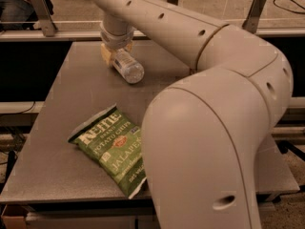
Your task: Place blue plastic bottle upright
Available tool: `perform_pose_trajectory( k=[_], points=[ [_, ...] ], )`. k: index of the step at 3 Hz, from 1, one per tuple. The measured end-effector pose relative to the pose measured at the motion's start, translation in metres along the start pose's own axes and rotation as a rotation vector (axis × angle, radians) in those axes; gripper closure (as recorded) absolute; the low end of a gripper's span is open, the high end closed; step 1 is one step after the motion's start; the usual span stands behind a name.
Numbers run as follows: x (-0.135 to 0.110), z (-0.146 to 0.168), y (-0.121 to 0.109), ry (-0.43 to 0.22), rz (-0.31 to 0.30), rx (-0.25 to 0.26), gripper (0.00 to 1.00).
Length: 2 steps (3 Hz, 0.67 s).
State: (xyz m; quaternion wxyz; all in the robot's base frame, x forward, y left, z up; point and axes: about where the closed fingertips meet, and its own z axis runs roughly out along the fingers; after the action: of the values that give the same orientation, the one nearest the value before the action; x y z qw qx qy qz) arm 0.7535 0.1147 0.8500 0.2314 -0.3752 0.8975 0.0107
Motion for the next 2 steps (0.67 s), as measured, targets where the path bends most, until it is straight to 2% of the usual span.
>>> perform_pose_trajectory(
  k=[1, 2],
  points=[
    [-0.010, -0.016, 0.005, -0.047, -0.049, 0.005, 0.88],
    [-0.019, -0.048, 0.014, -0.167, -0.137, -0.017, 1.00]
  ],
)
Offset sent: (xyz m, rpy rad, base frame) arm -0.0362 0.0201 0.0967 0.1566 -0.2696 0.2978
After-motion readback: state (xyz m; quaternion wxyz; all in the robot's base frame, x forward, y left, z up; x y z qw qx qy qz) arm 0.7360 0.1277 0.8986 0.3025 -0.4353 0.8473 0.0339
